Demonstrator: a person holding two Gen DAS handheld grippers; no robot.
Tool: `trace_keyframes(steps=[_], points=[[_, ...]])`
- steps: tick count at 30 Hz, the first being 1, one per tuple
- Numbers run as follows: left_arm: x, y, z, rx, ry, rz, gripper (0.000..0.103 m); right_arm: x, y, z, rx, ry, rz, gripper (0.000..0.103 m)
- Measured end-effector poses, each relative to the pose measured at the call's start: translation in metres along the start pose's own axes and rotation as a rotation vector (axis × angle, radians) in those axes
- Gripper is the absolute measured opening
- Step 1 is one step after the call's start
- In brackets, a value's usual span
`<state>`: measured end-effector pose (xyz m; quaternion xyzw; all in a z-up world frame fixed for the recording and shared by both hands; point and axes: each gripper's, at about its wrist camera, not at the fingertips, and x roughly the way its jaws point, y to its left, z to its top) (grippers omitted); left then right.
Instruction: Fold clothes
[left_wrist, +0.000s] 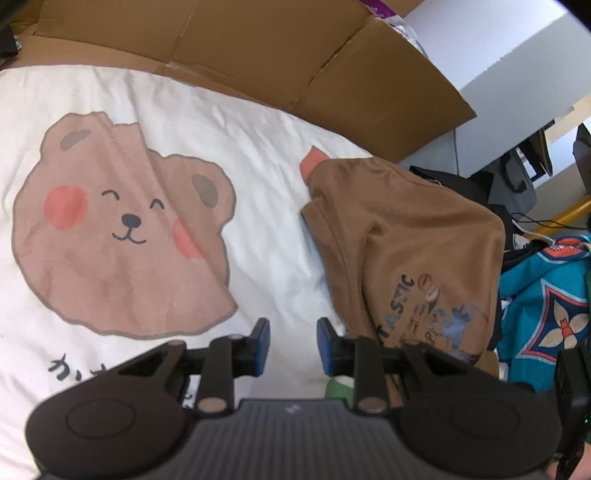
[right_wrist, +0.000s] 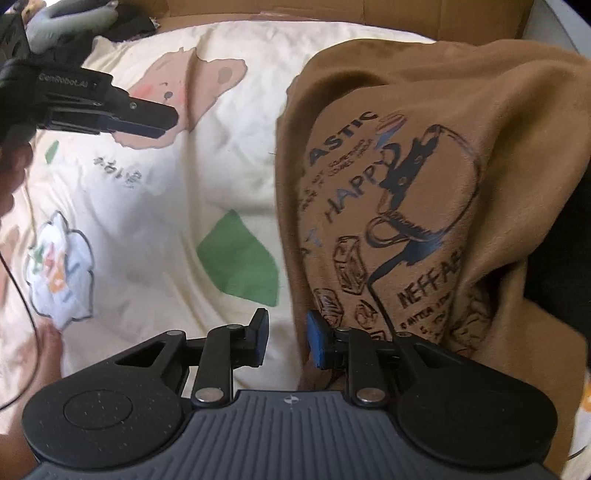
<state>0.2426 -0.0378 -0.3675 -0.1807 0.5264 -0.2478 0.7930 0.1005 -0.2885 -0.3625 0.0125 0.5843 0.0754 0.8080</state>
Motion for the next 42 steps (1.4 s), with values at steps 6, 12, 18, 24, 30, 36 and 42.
trace_keyframes(steps=[6, 12, 18, 24, 30, 36, 42], points=[[0.006, 0.001, -0.002, -0.003, 0.019, 0.003, 0.029, 0.010, 0.005, -0.001, -0.092, 0.017, -0.061, 0.030], [0.006, -0.001, -0.003, -0.003, 0.022, -0.005, 0.029, 0.010, 0.012, -0.008, -0.226, 0.013, -0.156, 0.027], [0.006, 0.001, -0.004, -0.006, 0.025, -0.004, 0.029, 0.011, 0.002, -0.006, -0.243, 0.028, -0.197, 0.019], [0.007, 0.002, -0.005, -0.009, 0.030, -0.002, 0.029, -0.004, -0.011, 0.009, -0.171, 0.014, -0.133, 0.000], [0.009, 0.001, -0.007, -0.012, 0.036, -0.012, 0.029, -0.053, -0.026, 0.030, -0.070, -0.085, -0.040, 0.000], [0.011, -0.003, -0.007, -0.010, 0.043, -0.013, 0.029, -0.080, -0.035, 0.058, -0.017, -0.152, 0.043, 0.000], [0.011, -0.003, -0.007, -0.006, 0.048, -0.010, 0.029, -0.045, 0.001, 0.040, -0.101, -0.075, 0.118, 0.000]])
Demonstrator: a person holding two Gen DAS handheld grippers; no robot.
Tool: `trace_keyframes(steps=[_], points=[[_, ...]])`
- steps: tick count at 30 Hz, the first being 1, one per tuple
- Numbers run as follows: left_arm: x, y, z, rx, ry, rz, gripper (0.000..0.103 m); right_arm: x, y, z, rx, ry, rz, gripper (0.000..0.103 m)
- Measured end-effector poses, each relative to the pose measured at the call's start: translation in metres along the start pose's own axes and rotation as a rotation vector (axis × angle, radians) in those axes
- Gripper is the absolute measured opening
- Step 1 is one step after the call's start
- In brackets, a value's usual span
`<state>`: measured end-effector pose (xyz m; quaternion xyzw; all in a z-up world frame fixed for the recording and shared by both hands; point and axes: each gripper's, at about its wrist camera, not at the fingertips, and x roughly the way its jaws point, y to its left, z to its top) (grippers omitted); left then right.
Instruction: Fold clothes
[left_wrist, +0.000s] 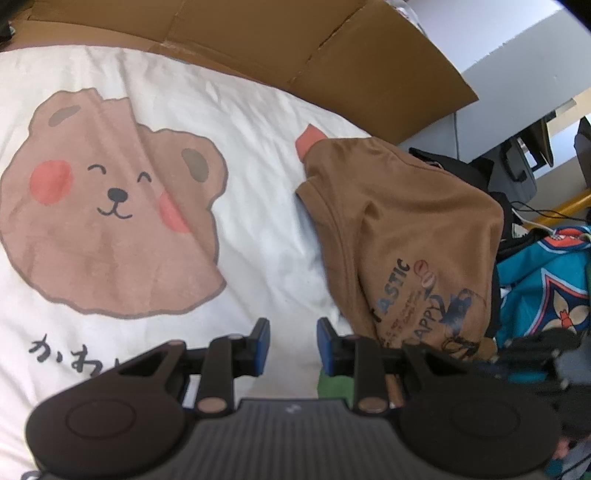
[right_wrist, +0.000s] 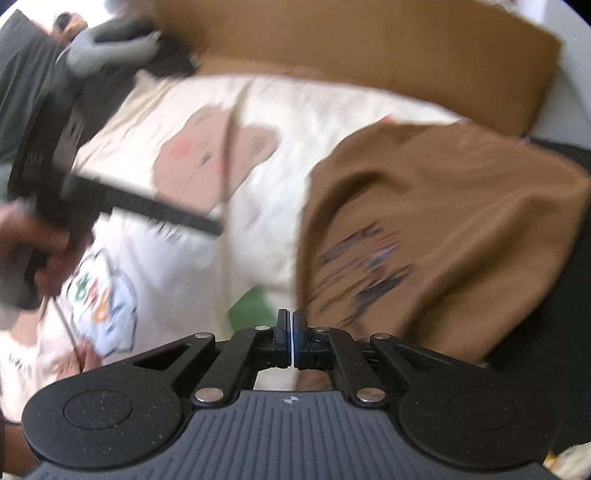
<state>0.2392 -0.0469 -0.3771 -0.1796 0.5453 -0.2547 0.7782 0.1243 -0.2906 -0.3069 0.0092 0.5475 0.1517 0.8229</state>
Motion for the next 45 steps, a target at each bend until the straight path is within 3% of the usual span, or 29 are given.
trace_keyframes(steps=[2, 6, 8, 21, 25, 26, 27, 33, 38, 45], points=[[0.000, 0.001, 0.000, -0.005, 0.001, 0.001, 0.029, 0.006, 0.007, -0.005, -0.018, 0.012, -0.001, 0.003], [-0.001, 0.003, -0.001, -0.011, 0.000, -0.004, 0.029, 0.018, 0.011, -0.008, -0.035, 0.023, -0.031, 0.026], [-0.002, 0.004, -0.001, -0.010, 0.000, -0.007, 0.029, 0.030, 0.011, -0.006, -0.040, 0.033, -0.044, 0.030], [0.002, 0.011, -0.004, -0.039, 0.018, -0.015, 0.029, 0.076, 0.011, -0.011, -0.142, 0.109, -0.208, 0.032], [0.005, 0.008, -0.007, -0.034, 0.032, -0.023, 0.029, 0.084, 0.022, -0.016, -0.251, 0.134, -0.237, 0.025], [0.006, 0.008, -0.008, -0.033, 0.034, -0.024, 0.029, 0.084, 0.022, -0.015, -0.264, 0.138, -0.240, 0.005], [0.006, 0.007, -0.009, -0.032, 0.036, -0.025, 0.029, 0.083, 0.019, -0.014, -0.259, 0.140, -0.238, 0.000], [0.010, 0.007, -0.011, -0.034, 0.044, -0.030, 0.029, 0.062, 0.000, -0.006, -0.189, 0.107, -0.236, 0.000], [0.016, 0.000, -0.016, -0.025, 0.056, -0.050, 0.029, 0.031, -0.018, 0.003, -0.046, 0.038, -0.199, 0.000], [0.026, -0.014, -0.019, -0.008, 0.060, -0.075, 0.029, -0.016, -0.041, 0.023, 0.062, -0.079, -0.206, 0.000]])
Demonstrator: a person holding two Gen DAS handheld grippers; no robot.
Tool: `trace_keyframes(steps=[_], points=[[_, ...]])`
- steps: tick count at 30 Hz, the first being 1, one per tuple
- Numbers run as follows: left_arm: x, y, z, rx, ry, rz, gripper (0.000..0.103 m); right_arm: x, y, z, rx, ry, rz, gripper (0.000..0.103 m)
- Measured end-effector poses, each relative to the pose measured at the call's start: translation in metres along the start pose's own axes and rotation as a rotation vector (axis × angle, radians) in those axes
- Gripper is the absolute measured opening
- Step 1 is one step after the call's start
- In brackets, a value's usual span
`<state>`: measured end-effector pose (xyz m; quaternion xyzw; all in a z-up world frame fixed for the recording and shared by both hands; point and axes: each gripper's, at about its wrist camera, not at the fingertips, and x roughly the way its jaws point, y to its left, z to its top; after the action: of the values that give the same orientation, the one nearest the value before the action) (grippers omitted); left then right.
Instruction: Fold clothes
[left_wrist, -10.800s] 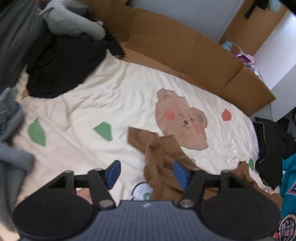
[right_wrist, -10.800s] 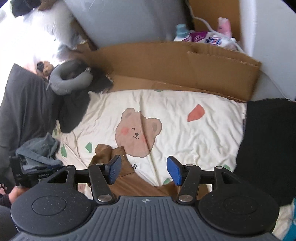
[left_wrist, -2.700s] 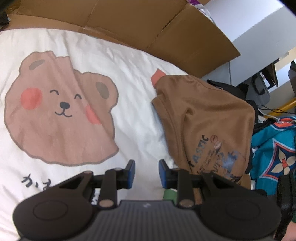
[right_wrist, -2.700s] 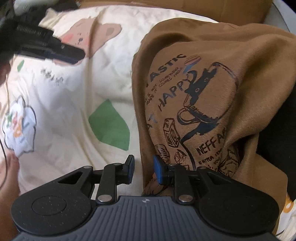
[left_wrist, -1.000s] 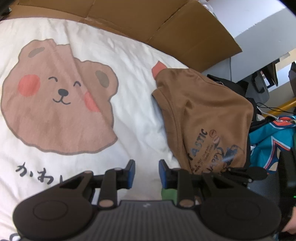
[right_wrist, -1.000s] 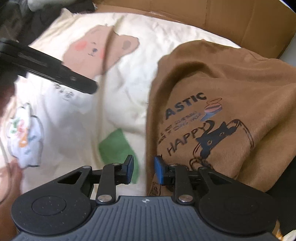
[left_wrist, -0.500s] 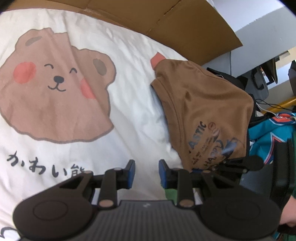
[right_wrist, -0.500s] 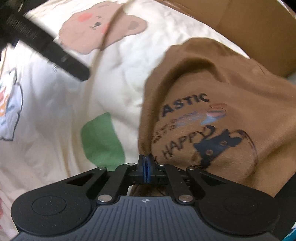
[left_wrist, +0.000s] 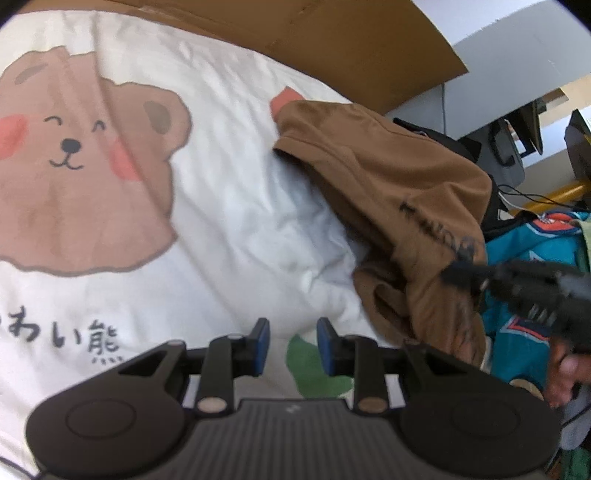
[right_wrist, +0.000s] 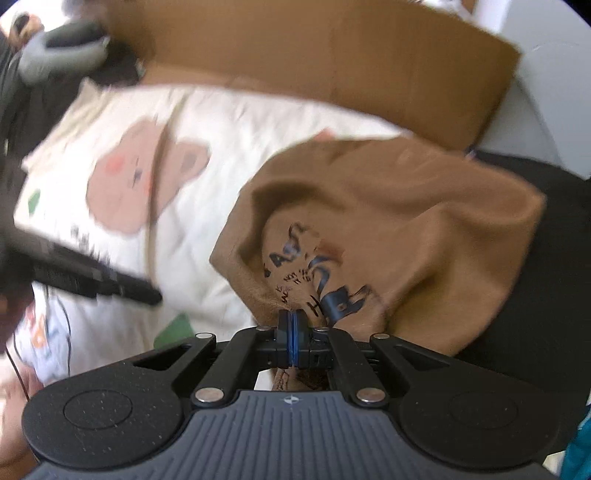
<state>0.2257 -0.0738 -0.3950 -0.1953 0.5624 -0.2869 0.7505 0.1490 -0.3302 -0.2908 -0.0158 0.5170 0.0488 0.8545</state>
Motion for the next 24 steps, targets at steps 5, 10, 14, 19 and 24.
trace_keyframes(steps=[5, 10, 14, 19, 24], points=[[0.010, -0.013, -0.001, 0.017, 0.003, -0.041, 0.030, -0.023, -0.024, 0.016, 0.078, -0.065, -0.004, 0.000], [0.029, -0.024, 0.004, 0.026, -0.003, -0.081, 0.040, -0.027, -0.039, 0.021, 0.094, -0.085, -0.039, 0.000], [0.043, -0.030, 0.016, -0.005, -0.012, -0.133, 0.047, -0.027, -0.045, 0.017, 0.100, -0.083, -0.052, 0.000], [0.068, -0.037, 0.027, -0.003, -0.011, -0.131, 0.053, -0.027, -0.048, 0.015, 0.103, -0.086, -0.063, 0.000], [0.094, -0.047, 0.033, -0.009, 0.034, -0.122, 0.050, -0.023, -0.053, 0.010, 0.116, -0.086, -0.070, 0.000]])
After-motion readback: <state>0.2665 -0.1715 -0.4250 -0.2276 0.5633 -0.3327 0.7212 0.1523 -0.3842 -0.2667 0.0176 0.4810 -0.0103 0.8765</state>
